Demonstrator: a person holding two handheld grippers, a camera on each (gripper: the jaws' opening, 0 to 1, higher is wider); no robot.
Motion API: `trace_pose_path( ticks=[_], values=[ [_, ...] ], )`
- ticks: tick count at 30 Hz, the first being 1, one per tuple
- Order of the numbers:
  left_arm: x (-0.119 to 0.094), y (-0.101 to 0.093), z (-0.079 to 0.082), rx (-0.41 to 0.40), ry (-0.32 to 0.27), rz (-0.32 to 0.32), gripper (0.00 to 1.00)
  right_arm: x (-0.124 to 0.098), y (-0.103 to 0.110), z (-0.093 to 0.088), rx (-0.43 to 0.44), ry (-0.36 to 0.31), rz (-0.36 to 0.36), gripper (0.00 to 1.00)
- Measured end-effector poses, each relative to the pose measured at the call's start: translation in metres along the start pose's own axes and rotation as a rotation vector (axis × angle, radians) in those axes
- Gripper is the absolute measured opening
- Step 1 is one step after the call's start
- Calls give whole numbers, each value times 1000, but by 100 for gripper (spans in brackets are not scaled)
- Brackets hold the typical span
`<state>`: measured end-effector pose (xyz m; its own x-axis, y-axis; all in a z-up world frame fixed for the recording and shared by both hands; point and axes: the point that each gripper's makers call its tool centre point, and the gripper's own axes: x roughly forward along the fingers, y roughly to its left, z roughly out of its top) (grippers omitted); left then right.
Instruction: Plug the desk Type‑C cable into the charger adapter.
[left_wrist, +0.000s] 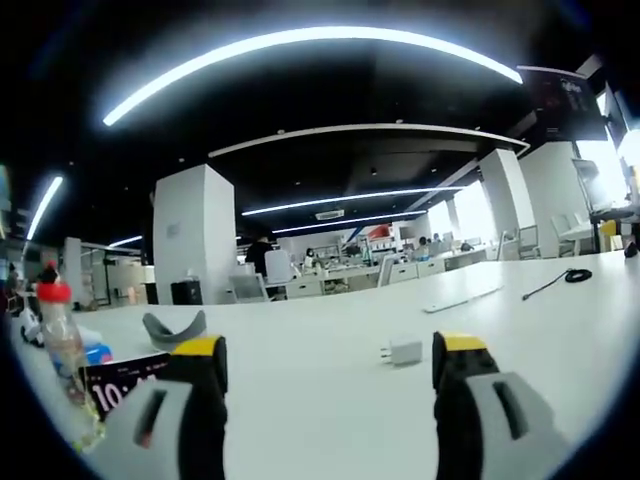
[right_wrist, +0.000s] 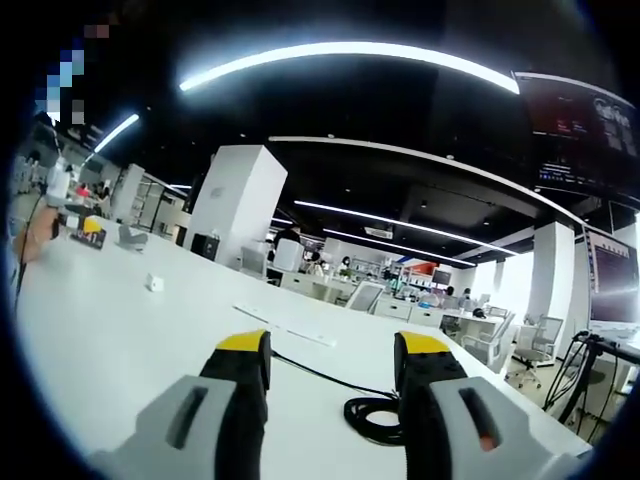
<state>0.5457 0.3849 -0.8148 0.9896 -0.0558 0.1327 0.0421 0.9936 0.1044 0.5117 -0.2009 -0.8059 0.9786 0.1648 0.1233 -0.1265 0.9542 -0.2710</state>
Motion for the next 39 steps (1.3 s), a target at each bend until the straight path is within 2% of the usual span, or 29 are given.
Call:
trace_pose_path(
  ticks=[7,14,18,26,31,35,39],
  values=[
    [0,-3,1,13,-2,-5,87,1,6,2,-4,-6,23,50],
    [1,-4,-1,19,7,-8,87,2,6,-3,-11,15,20,49],
    [1,-8,-3,28,18,-18,87,1,7,1,-9,-2,21,48],
    [2,-12,-5,87,34,-19,88,0,5,1,-19,0,8,48],
    [0,-12,-2,88,18,-24,88,0,5,-2,-10,9,8,47],
    [-1,-10,-1,87,16,-17,88,0,2,-3,-35,14,-19,43],
    [-2,-15,2,64,-1,-45,88,1,4,-5,-23,19,-8,43]
  ],
)
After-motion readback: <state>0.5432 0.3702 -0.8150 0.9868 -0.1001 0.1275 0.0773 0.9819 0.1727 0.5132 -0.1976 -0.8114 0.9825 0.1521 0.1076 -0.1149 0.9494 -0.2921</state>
